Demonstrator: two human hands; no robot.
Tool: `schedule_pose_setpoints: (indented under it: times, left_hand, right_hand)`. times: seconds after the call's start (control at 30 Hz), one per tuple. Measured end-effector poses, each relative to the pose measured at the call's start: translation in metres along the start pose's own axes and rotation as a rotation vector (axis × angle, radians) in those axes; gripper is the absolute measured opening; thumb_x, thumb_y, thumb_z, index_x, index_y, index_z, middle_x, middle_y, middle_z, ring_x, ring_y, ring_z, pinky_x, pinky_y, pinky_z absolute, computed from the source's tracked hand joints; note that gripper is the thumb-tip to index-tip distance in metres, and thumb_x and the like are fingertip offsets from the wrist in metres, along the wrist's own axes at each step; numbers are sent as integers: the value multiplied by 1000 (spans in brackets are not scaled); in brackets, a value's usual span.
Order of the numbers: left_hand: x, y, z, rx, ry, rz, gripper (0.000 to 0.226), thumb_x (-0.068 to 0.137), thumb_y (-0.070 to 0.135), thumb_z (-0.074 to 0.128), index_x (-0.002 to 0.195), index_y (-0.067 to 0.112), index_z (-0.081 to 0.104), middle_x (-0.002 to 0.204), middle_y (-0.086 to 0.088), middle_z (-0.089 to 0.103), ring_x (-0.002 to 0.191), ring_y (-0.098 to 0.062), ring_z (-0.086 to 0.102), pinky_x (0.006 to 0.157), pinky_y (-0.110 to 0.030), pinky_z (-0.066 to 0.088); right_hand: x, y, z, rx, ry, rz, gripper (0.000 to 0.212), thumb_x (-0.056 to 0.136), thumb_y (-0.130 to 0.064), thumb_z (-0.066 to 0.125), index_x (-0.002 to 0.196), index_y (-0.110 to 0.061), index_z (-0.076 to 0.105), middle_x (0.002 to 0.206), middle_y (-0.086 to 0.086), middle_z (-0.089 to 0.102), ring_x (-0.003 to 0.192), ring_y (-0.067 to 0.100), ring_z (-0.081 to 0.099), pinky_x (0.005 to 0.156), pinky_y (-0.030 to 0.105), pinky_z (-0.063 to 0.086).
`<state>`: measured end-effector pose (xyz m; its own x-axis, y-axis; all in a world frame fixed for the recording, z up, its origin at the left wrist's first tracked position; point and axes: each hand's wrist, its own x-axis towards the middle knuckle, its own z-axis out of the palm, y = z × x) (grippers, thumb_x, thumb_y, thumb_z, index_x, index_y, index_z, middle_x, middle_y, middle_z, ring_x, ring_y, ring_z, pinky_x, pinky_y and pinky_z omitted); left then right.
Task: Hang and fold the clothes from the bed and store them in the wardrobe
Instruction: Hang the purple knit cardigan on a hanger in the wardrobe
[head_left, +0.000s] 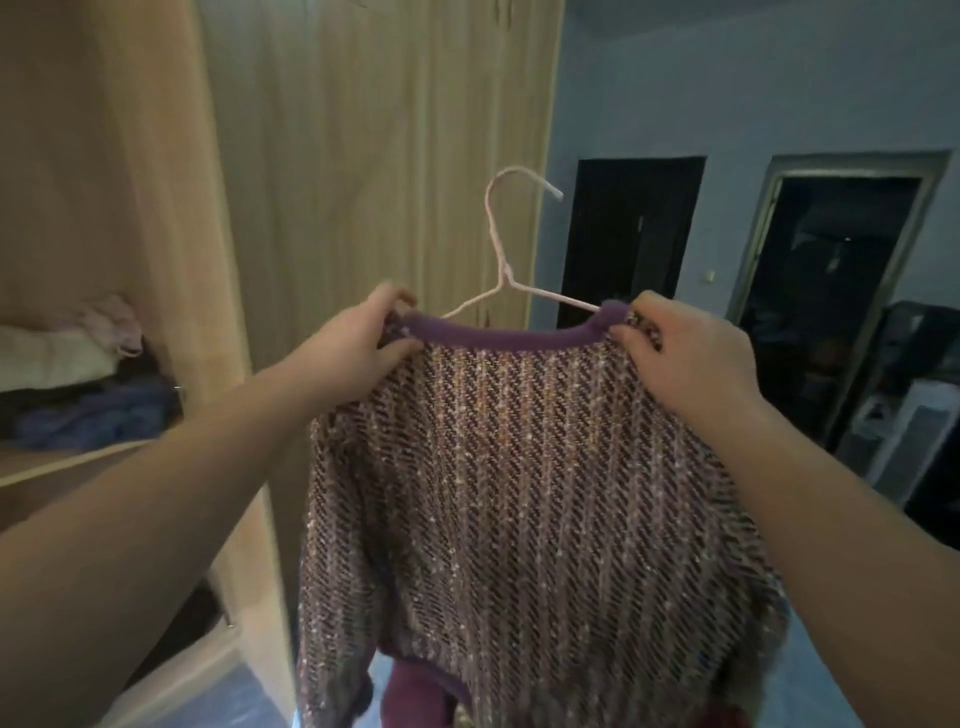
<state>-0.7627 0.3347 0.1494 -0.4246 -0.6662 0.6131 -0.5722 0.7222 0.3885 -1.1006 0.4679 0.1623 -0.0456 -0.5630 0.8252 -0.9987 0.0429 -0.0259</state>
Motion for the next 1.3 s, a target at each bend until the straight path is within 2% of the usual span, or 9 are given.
schedule_pose_setpoints:
  times: [0.1,0.27,0.43,0.7,0.83,0.97,1.1,1.2,1.3]
  left_hand:
    - [-10,-37,-27,179,76,-156,17,91,47,62,97,33,55,83,9,61,74,-18,57,65,-31,41]
    - [-46,-74,-59,183,118,-185,14,102,33,46,102,21,54,80,-1,59,72,-26,54,61,-35,37]
    - [-80,-102,-99,97,62,-172,16,105,31,40,91,26,43,73,9,49,66,-6,48,58,-32,33]
    - [-114,-127,-157,153,-42,-122,22,97,53,50,109,36,42,84,9,61,72,-4,58,54,-25,40]
    - [-136,-145,-192,318,-157,-21,55,87,37,71,127,32,33,112,3,57,97,-13,57,86,-35,49]
    - [-152,-174,-223,609,-146,-216,15,98,30,54,106,23,44,111,-8,58,96,-26,57,82,-38,46]
    - [-175,-201,-249,681,-89,-367,28,104,18,37,130,18,48,113,-17,66,94,-36,65,81,-47,54]
    - [-192,-207,-274,487,-79,-360,27,105,25,41,127,20,57,111,2,61,90,-21,57,79,-33,44]
    - [-204,-200,-296,313,-65,-315,21,102,34,50,118,36,64,111,21,61,97,-4,56,84,-24,37]
  right_hand:
    - [14,-60,-6,-11,4,-13,19,92,-58,46,84,-41,44,63,-20,47,57,-5,41,50,19,25]
    - [30,-127,-4,85,-220,27,15,94,-58,46,84,-46,47,72,-18,54,66,3,50,53,23,32]
    - [32,-164,4,363,-529,0,16,97,-43,53,84,-50,56,88,-15,62,84,5,58,62,24,39]
    - [13,-222,29,142,-259,-128,15,99,-46,45,110,-41,54,72,-17,53,61,7,53,48,22,32]
    - [5,-252,38,104,-52,-173,18,100,-44,44,104,-34,58,75,-15,52,60,13,47,50,26,31]
    - [10,-289,50,144,-33,-246,24,101,-45,42,96,-27,57,72,-10,57,58,17,53,49,28,40]
    - [31,-330,64,188,-195,-281,17,101,-49,38,88,-39,43,66,-16,51,53,6,47,45,21,28]
    - [41,-348,81,365,-482,-260,9,100,-42,44,98,-46,52,81,-15,62,67,6,60,50,25,41]
    - [34,-375,103,539,-497,-298,10,100,-36,47,97,-45,51,91,-13,64,81,11,62,65,33,49]
